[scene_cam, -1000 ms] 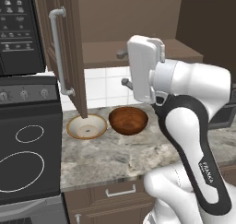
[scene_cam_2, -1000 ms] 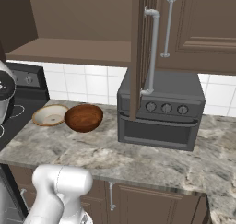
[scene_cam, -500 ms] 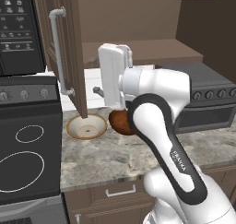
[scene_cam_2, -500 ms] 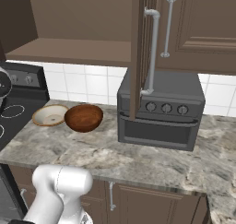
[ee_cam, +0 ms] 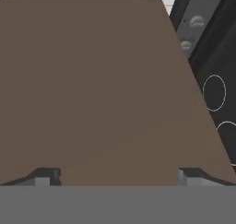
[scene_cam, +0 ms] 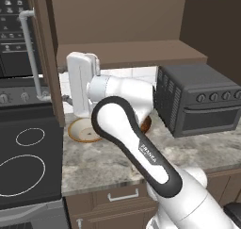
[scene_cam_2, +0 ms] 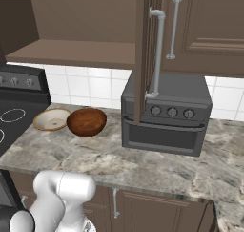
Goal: Open the cabinet. Pick the bowls from the counter and place them in the cabinet. Then close the cabinet.
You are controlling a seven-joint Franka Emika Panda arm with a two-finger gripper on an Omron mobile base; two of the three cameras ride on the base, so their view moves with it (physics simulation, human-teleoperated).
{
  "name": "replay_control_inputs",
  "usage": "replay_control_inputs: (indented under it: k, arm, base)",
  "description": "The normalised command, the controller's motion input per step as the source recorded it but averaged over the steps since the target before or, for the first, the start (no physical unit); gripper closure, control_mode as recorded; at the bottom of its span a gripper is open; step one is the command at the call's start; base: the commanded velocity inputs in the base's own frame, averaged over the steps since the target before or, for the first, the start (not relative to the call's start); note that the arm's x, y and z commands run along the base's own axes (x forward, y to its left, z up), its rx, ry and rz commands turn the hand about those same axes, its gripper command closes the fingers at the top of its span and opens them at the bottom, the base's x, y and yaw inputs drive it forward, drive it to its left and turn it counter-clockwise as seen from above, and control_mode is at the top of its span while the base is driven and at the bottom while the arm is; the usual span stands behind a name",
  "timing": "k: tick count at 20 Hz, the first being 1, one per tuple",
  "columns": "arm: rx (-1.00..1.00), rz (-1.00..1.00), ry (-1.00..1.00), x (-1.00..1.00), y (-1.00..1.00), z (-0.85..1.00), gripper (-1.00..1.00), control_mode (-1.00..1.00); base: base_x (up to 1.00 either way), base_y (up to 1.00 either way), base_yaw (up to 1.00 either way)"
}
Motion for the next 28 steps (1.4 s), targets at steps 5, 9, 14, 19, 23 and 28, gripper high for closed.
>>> replay_control_inputs:
  k: [5, 9, 14, 19, 23, 28]
  arm:
    - [0.05, 0.15, 0.0, 0.01, -0.49, 0.11, -1.0, -1.0]
    - [0.02, 0.11, 0.01, -0.36, -0.88, 0.36, -1.0, -1.0]
    - [-0.04, 0.03, 0.12, -0.14, -0.65, 0.07, -1.0, -1.0]
    - [-0.21, -0.03, 0.25, -0.01, -0.51, 0.0, -1.0, -1.0]
    - [-0.2, -0.13, 0.28, 0.0, -0.45, 0.0, -1.0, -1.0]
    - [-0.18, -0.14, 0.25, -0.09, -0.51, -0.1, -1.0, -1.0]
  base:
    - [0.0, 0.0, 0.0]
    - [0.0, 0.0, 0.0]
    - [0.0, 0.0, 0.0]
    - [0.0, 0.0, 0.0]
    - [0.0, 0.0, 0.0]
    - [0.0, 0.0, 0.0]
